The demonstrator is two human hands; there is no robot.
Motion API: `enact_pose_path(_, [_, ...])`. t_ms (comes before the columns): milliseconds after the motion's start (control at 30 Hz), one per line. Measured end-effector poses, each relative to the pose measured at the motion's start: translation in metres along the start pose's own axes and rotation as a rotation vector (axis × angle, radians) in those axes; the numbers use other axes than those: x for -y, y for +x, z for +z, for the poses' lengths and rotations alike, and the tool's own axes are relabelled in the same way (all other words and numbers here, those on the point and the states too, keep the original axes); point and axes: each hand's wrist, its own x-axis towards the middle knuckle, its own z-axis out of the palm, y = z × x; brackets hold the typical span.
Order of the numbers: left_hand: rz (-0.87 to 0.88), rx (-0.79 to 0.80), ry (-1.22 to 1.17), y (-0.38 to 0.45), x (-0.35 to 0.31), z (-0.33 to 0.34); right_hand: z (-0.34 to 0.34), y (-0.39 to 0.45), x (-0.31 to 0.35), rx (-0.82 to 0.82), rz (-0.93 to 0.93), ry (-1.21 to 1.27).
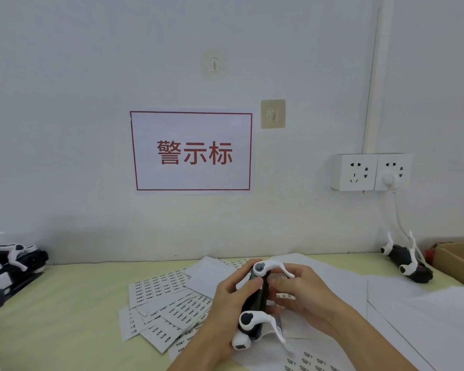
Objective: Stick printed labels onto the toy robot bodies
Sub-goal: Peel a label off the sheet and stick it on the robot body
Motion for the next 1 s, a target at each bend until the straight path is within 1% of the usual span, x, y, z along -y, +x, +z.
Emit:
enact_pose_path(200, [-0.019,-0.026,0.051,0.0004,-0.0001,0.001,0.0004,-0.0001,-0.0027,0.002,-0.014,-0.02])
enact_pose_path(400, [-0.01,-0.004,-0.076,-0.0005,-0.0032,0.0035,0.0056,-0.0025,-0.003,0.029,-0.032,-0.025])
enact_pose_path(533, [-0.005,0.03,-0.064,-0.0005,-0.0017,0.002,0.0057,-0.0029,-0.0046,0.006,-0.053,-0.034])
enact_pose_path(667, [-0.026,0.007,-0.033,-0.0003,0.0012,-0.0011,0.0042,-0.0028,-0.004,0.001,-0.053,-0.013])
enact_pose_path(833, [-0.037,0.012,0.02,-0.0035,-0.003,0.0015,0.0018,-0.005,-0.0038,0.047,-0.025,0.013])
enact_pose_path(1000, [-0.033,0.024,-0.007,-0.0028,-0.0031,0.0027,-0.0006,-0.0073,-0.0071,0.11,-0.039,0.06])
